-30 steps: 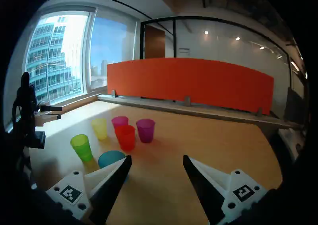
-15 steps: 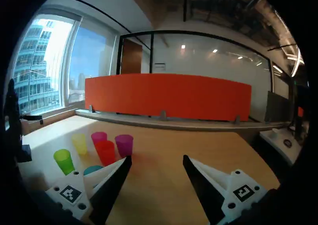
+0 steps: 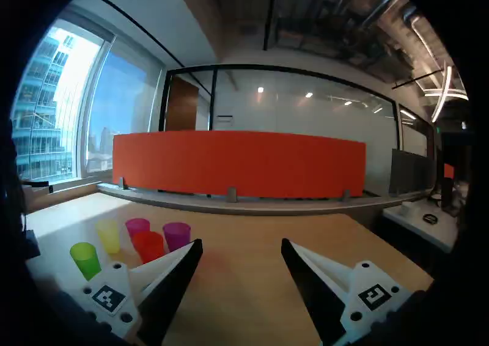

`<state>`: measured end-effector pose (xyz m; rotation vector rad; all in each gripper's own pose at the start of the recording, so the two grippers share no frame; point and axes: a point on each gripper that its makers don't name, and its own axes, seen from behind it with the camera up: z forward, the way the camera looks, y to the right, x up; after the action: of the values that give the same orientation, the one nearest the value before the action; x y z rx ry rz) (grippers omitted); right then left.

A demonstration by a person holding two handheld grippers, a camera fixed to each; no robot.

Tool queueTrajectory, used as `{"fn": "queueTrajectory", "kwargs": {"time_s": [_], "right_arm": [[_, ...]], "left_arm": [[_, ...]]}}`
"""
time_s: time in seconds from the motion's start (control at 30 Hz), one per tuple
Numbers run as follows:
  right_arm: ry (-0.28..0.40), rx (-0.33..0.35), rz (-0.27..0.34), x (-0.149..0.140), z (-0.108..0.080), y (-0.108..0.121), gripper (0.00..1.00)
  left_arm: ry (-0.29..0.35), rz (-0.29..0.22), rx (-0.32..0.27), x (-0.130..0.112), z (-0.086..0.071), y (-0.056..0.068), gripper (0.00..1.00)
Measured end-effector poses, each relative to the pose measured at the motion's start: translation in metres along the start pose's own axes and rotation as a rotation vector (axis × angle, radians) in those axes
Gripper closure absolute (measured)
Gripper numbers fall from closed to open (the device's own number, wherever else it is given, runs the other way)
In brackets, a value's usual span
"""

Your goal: Pour water

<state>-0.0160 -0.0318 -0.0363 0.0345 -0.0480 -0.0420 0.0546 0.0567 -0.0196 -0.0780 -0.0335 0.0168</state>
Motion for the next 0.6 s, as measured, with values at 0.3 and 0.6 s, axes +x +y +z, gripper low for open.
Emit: {"fn": "queueTrajectory", "kwargs": {"time_s": [0.3,0.6], "right_arm": [[0.005,-0.020,0.083,0.001,-0.006,0.007,0.00],[0.018,-0.028,0.072,0.013,-0.009,0.008,0.00]], "left_arm": [[0.048,0.080,0.056,0.012,-0.001,-0.008,0.02],[0.060,0.075,0.075,0.001,0.001,-0.014,0.01]]}}
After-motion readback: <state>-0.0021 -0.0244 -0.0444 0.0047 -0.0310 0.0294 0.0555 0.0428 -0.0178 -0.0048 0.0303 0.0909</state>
